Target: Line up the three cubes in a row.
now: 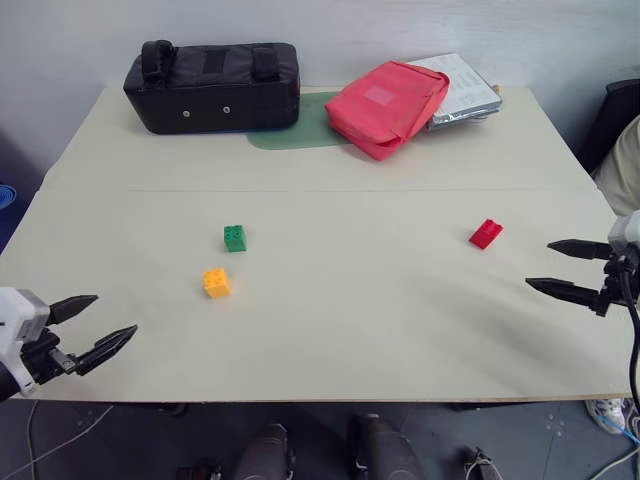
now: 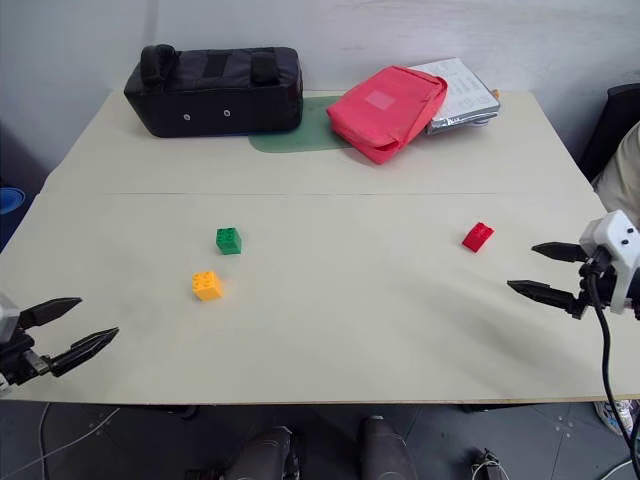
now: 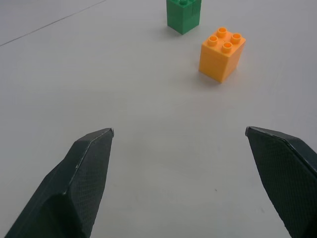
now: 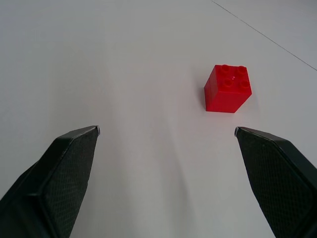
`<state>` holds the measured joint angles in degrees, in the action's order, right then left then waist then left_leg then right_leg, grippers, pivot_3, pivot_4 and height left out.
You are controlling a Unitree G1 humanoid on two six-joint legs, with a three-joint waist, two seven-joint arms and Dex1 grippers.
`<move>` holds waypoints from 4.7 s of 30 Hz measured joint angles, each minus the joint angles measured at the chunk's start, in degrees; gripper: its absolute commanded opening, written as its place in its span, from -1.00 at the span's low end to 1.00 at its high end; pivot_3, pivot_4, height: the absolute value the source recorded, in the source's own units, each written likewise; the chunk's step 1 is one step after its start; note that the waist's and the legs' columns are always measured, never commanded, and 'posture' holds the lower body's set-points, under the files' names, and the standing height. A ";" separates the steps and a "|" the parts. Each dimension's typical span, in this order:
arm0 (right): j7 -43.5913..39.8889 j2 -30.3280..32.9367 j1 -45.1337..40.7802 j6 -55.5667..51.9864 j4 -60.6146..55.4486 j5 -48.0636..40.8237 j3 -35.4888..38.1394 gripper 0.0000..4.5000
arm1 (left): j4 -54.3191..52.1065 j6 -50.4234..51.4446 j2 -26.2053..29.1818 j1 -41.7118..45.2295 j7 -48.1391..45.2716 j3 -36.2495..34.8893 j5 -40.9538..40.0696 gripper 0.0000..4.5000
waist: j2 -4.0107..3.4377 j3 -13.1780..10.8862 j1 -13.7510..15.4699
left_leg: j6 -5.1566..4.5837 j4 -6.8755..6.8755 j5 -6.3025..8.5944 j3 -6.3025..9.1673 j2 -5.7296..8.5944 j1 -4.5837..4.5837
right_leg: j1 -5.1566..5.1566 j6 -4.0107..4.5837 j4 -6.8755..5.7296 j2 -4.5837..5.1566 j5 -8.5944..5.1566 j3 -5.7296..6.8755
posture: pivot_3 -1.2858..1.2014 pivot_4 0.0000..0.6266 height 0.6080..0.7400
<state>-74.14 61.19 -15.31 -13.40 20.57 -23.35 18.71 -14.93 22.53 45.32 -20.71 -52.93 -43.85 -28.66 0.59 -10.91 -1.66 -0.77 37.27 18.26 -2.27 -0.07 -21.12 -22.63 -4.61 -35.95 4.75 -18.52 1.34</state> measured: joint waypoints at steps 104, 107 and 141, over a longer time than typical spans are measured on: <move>-3.31 -10.13 -2.30 2.38 -30.06 10.71 -27.58 -0.35 | -11.28 3.53 11.77 40.21 -22.19 43.86 -6.34 1.00 | -0.02 -0.05 0.31 | 0.23 0.78 -0.10 -0.03 -0.06 -0.16 | 0.03 -0.07 -0.48 -0.24 0.02 -0.10 | 0.03 -0.52 1.00; -3.56 -10.13 -2.29 4.37 -28.89 11.41 -27.79 -0.35 | -11.25 3.42 11.77 40.21 -22.13 43.86 -6.33 1.00 | -0.02 -0.05 0.31 | 0.23 0.78 -0.10 -0.03 -0.06 -0.16 | 0.03 -0.07 -0.48 -0.24 0.02 -0.10 | 0.03 -0.52 1.00; -7.32 -9.71 -17.79 -9.21 -31.95 -6.99 -20.20 0.98 | -9.18 6.19 -7.82 -8.18 2.77 -4.09 -2.43 1.00 | 0.05 -0.04 1.28 | -0.07 0.66 0.30 0.13 -0.15 -0.15 | 0.11 0.05 -0.08 -0.09 -0.04 0.05 | 0.03 -0.52 1.00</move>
<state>-81.46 51.48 -33.10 -22.61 -11.38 -30.34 -1.49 -24.11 28.72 37.51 -28.89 -50.16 -47.94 -31.10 0.64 -10.95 -0.38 -0.83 37.93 18.56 -2.14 -0.21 -21.26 -22.52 -4.56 -36.03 4.66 -18.56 1.39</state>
